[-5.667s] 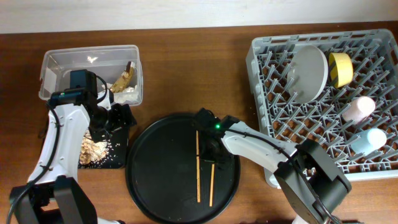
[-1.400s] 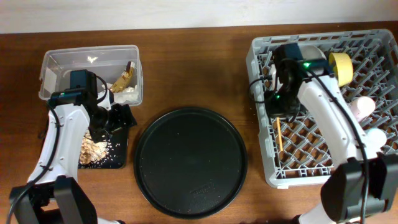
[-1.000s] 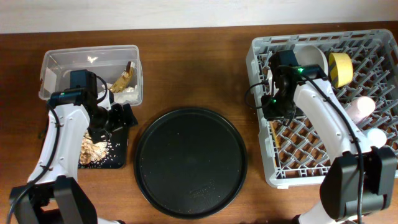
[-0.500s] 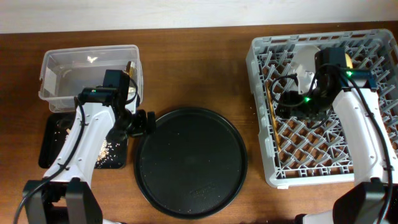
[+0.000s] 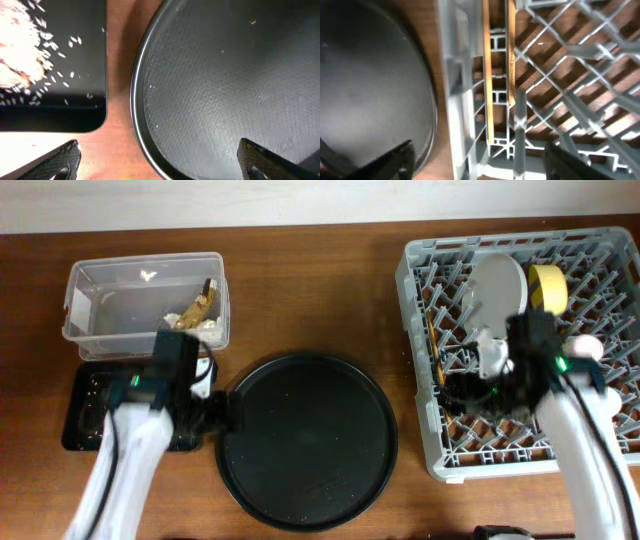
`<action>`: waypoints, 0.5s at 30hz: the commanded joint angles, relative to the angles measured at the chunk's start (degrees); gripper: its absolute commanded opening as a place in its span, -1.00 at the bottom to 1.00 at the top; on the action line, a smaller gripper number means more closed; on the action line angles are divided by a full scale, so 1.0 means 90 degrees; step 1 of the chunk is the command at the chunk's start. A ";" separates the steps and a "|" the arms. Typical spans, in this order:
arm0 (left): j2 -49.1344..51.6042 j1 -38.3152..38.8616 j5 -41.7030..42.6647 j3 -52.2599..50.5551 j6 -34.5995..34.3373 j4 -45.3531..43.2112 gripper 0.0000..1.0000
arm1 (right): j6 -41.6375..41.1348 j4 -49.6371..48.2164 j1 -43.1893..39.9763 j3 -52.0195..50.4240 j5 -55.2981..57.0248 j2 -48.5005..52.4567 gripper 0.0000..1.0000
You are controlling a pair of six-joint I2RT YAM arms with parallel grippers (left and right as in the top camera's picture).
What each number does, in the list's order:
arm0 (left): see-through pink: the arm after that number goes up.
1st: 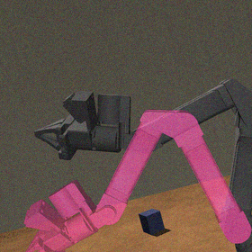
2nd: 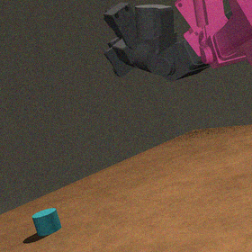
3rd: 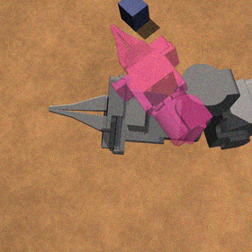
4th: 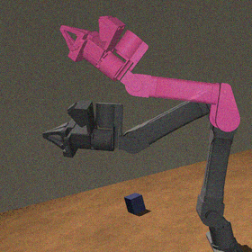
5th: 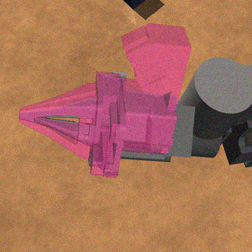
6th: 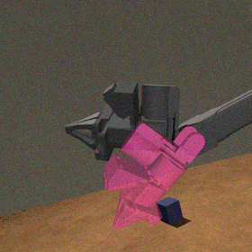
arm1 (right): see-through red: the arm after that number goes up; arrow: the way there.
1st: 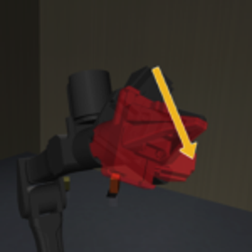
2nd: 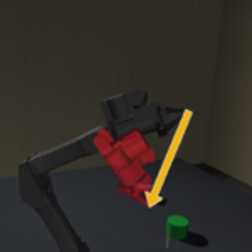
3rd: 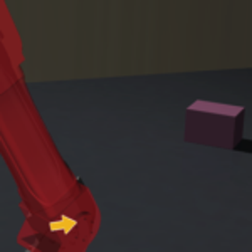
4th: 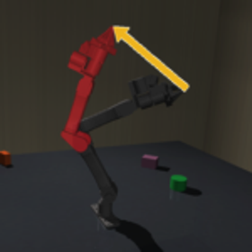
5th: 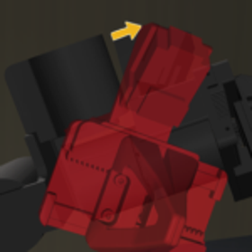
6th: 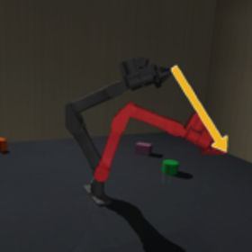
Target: Sort waste into correct bins and load items into the dishwasher rack
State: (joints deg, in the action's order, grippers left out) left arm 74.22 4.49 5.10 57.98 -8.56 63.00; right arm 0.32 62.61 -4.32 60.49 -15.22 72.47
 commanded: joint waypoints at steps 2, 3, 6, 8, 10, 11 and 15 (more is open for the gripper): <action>-0.2137 0.0002 -0.0046 -0.1059 0.0090 -0.0729 0.99 | -0.0109 -0.0673 -0.0024 -0.1013 0.0221 -0.2004 0.97; -0.2523 0.0002 -0.0051 -0.1234 0.0080 -0.0940 0.99 | -0.0141 -0.0775 -0.0024 -0.1195 0.0221 -0.2424 0.97; -0.3313 0.0002 -0.0049 -0.1494 0.0080 -0.1404 0.99 | -0.0136 -0.0716 -0.0024 -0.1389 0.0221 -0.3257 0.97; -0.3725 0.0002 -0.0049 -0.1498 0.0080 -0.1455 0.99 | -0.0136 -0.0673 -0.0024 -0.1389 0.0219 -0.3643 0.97; -0.3905 0.0002 -0.0049 -0.1498 0.0080 -0.1447 0.99 | -0.0136 -0.0673 -0.0024 -0.1389 0.0219 -0.3793 0.97; -0.3983 0.0002 -0.0049 -0.1498 0.0080 -0.1447 0.99 | -0.0136 -0.0673 -0.0024 -0.1389 0.0219 -0.3815 0.97; -0.3963 0.0002 -0.0049 -0.1498 0.0080 -0.1447 0.99 | -0.0136 -0.0673 -0.0024 -0.1389 0.0221 -0.3747 0.96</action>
State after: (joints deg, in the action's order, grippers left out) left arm 38.61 4.49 5.06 45.10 -8.56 50.26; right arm -0.30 56.60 -4.32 48.47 -14.02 38.57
